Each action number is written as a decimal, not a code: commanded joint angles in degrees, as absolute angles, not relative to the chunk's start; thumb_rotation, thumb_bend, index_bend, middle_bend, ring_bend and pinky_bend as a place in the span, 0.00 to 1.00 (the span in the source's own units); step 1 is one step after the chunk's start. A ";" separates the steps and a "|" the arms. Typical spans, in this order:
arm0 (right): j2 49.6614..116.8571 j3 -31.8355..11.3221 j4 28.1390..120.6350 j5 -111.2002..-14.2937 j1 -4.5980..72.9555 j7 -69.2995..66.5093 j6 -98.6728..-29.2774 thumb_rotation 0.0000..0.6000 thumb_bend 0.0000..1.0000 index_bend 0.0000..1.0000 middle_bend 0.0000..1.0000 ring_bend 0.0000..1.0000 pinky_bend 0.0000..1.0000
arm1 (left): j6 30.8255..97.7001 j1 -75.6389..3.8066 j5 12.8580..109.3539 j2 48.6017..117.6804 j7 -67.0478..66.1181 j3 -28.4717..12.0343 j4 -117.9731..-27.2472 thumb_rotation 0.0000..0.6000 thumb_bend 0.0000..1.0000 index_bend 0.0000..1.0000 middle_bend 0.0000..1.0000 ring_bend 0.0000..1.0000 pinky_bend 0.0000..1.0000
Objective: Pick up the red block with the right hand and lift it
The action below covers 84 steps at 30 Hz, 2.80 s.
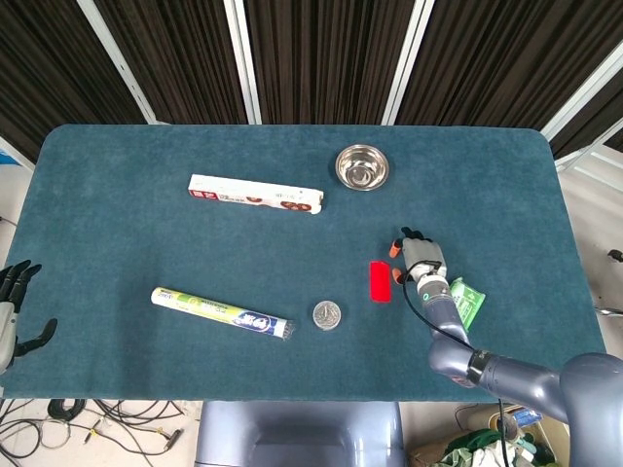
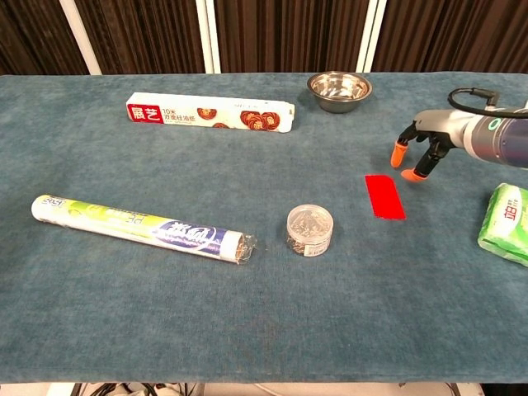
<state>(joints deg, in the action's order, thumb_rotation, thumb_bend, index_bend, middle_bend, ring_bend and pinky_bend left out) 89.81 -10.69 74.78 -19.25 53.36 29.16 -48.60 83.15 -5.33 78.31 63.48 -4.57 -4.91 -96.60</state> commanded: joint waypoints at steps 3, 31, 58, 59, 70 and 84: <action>89.70 -10.47 74.71 -18.84 53.05 29.23 -47.79 1.00 0.35 0.41 0.04 0.06 0.14 | 83.73 -5.07 78.53 63.58 -4.03 -4.95 -96.47 1.00 0.31 0.12 0.07 0.04 0.03; 92.32 -10.96 72.46 -18.80 53.91 29.86 -46.44 1.00 0.35 0.41 0.04 0.06 0.14 | 83.48 -5.20 78.08 63.53 -4.67 -5.11 -97.04 1.00 0.31 0.13 0.07 0.04 0.03; 93.16 -11.56 73.75 -19.36 53.71 30.10 -48.13 1.00 0.35 0.46 0.04 0.06 0.14 | 83.55 -5.14 77.57 63.65 -4.66 -5.32 -97.10 1.00 0.31 0.13 0.07 0.04 0.03; 93.30 -11.63 73.54 -19.47 53.68 30.02 -48.34 1.00 0.35 0.47 0.04 0.06 0.14 | 83.57 -5.13 77.56 63.65 -4.65 -5.33 -97.10 1.00 0.31 0.13 0.07 0.04 0.03; 95.70 -12.22 70.11 -18.31 53.66 30.47 -48.39 1.00 0.35 0.49 0.05 0.06 0.14 | 83.77 -5.02 77.33 63.82 -4.75 -5.44 -96.94 1.00 0.31 0.14 0.07 0.04 0.03; 98.31 -13.08 67.33 -18.92 53.60 30.48 -48.04 1.00 0.35 0.56 0.07 0.07 0.14 | 83.66 -5.05 76.59 63.57 -4.82 -5.80 -97.61 1.00 0.31 0.14 0.07 0.04 0.03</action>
